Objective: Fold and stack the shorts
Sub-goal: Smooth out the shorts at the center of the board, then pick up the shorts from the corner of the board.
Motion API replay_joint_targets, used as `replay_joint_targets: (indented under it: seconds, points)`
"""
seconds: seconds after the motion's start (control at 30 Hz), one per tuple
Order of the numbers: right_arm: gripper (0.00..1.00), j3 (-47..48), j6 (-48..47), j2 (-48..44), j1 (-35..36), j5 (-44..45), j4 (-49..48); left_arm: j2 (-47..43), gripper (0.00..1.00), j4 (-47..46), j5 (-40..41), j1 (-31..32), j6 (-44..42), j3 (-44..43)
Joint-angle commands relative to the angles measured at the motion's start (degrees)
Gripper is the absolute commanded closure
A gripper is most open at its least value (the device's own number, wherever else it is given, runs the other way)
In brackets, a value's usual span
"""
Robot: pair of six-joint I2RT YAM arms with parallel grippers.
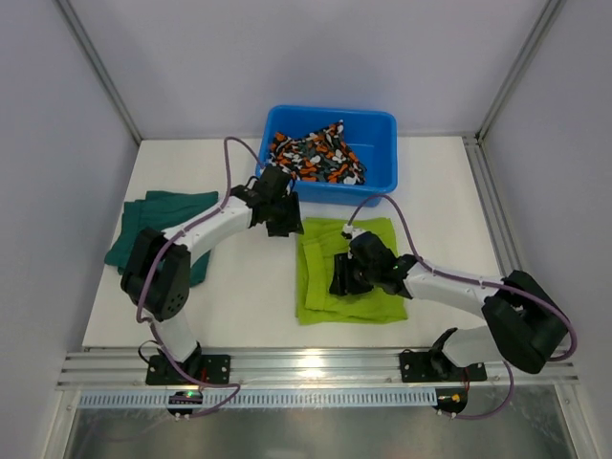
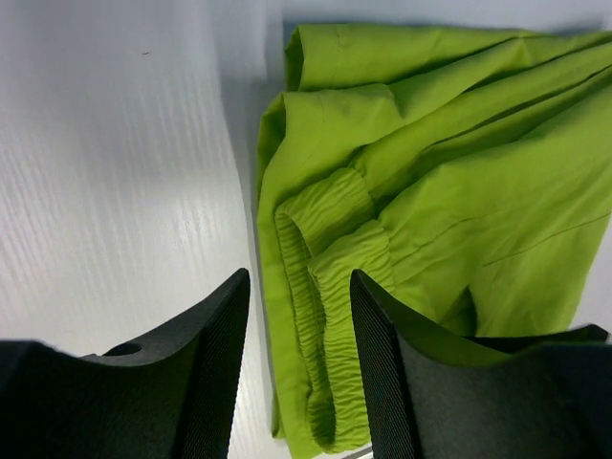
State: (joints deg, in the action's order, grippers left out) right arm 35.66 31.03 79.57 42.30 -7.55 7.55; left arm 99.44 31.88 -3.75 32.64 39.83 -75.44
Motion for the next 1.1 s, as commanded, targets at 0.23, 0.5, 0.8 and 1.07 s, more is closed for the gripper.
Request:
replay_joint_targets:
  seconds: [0.23,0.5,0.8,1.07]
  points:
    - [0.45,4.85,-0.26,-15.32,0.41,2.19,11.25,7.36,0.41,-5.76,-7.24,-0.04,-8.02,1.95]
    - [0.43,1.08,-1.14,-11.55,0.41,-2.28,4.43,4.45,0.25,-14.12,-11.71,-0.04,-11.79,8.90]
    - [0.44,-0.77,-0.97,-0.21,0.41,-6.15,-4.12,1.37,0.18,-16.59,-13.38,-0.47,-15.05,10.75]
    - [0.44,-0.33,-1.76,3.66,0.41,-9.94,-7.11,0.75,0.14,-20.39,-25.61,-4.69,-19.78,11.73]
